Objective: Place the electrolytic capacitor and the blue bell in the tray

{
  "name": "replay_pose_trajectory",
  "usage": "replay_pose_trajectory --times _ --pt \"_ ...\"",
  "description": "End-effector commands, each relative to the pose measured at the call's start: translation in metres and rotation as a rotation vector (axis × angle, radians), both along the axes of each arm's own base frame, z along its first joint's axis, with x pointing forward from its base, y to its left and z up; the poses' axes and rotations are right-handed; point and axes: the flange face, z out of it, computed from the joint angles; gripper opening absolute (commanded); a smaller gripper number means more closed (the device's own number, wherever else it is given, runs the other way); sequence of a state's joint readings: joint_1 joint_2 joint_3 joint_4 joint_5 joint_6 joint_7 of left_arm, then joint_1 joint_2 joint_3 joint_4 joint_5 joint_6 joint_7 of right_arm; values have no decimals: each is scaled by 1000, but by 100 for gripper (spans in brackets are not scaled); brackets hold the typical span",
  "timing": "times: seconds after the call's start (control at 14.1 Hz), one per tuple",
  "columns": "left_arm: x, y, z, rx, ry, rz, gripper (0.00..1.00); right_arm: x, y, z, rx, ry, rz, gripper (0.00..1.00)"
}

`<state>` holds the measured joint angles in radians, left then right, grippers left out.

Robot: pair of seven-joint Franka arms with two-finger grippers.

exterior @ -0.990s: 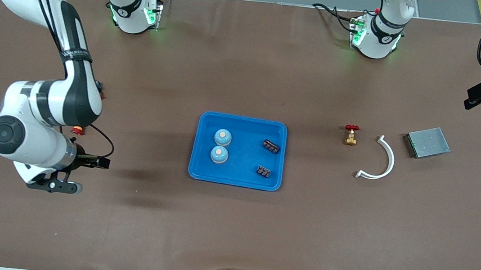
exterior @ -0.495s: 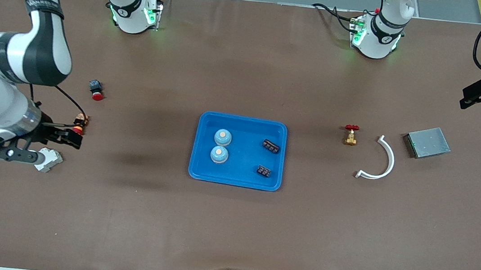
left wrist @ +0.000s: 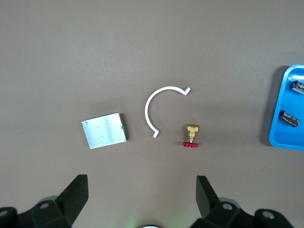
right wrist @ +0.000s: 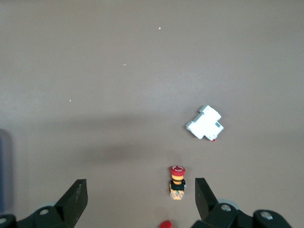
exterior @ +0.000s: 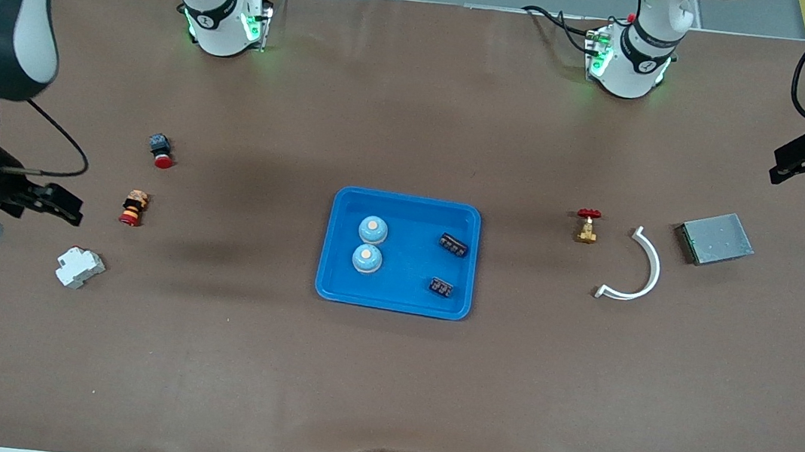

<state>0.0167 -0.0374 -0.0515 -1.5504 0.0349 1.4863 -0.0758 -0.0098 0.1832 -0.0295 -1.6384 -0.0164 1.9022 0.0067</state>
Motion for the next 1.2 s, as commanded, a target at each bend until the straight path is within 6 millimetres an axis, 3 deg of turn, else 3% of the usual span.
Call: replay_pose_trajectory --times 0.0,0.21,0.78,1.13 --pt "-4 -11 2 -11 -11 -14 100 -24 1 30 -6 -13 9 100" --pt "-5 -12 3 -11 -11 -16 100 -28 -3 32 -5 0 1 100" --pt "-6 -11 5 -7 -11 -19 100 -54 -1 72 -2 17 -19 100" --pt "-11 -10 4 -4 16 -11 100 -55 -1 87 -2 13 -17 100"
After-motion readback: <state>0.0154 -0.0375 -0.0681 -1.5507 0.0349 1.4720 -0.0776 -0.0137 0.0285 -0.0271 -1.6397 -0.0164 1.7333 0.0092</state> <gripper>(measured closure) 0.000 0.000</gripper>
